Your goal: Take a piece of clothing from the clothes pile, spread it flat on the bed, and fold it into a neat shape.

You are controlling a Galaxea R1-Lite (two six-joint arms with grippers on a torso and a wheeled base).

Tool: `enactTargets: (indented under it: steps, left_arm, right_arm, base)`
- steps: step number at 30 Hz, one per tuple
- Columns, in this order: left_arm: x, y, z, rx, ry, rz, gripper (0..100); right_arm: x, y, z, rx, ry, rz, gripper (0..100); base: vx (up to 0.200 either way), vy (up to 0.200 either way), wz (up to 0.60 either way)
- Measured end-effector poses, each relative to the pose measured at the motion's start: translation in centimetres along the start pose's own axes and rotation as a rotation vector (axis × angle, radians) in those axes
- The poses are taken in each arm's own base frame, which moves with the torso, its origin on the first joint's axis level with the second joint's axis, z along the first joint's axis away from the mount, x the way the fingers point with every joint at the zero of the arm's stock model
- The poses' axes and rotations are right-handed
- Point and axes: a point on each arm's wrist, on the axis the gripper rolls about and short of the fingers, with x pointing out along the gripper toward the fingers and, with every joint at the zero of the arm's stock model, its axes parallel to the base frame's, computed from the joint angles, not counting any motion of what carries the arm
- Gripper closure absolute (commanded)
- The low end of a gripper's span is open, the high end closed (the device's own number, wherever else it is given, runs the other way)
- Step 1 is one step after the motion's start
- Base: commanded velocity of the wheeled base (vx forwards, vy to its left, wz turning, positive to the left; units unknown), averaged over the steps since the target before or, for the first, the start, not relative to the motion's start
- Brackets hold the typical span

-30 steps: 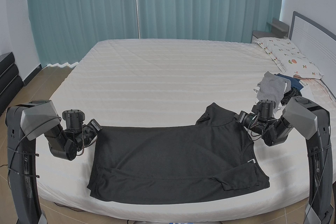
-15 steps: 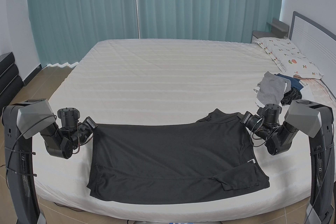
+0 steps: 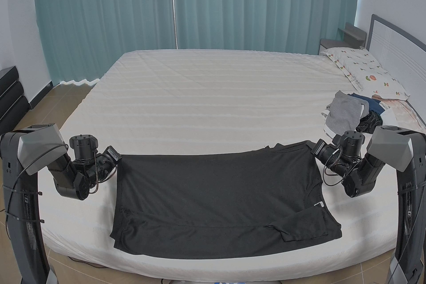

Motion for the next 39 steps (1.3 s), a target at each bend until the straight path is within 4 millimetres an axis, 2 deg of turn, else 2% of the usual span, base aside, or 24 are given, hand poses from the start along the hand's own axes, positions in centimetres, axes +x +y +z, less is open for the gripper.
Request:
enactTargets:
  steps: [6, 13, 24, 34, 39]
  left_arm:
    - [-0.2, -0.4, 0.4, 0.002, -0.01, -0.011, 100]
    - [-0.4, -0.6, 0.5, 0.009, -0.011, -0.017, 100]
    - [-0.9, 0.1, 0.3, 0.082, 0.01, -0.002, 100]
    - [-2.0, 0.6, 0.0, 0.14, -0.002, -0.011, 100]
    - [-3.0, 1.2, -0.8, 0.191, 0.022, -0.042, 100]
  right_arm:
    - [-0.3, -0.1, 0.1, -0.038, 0.007, -0.012, 100]
    - [-2.1, -1.1, -0.1, -0.032, 0.026, -0.05, 100]
    - [-4.0, -0.4, 0.3, -0.031, 0.046, -0.038, 100]
    - [-5.2, -0.4, -0.5, -0.053, 0.098, -0.047, 100]
    - [-6.0, -0.6, -1.3, -0.063, 0.137, -0.065, 100]
  base:
    - [0.0, 0.0, 0.0]
    - [0.0, 0.0, 0.0]
    - [0.0, 0.0, 0.0]
    - [0.0, 0.0, 0.0]
    - [0.0, 0.0, 0.0]
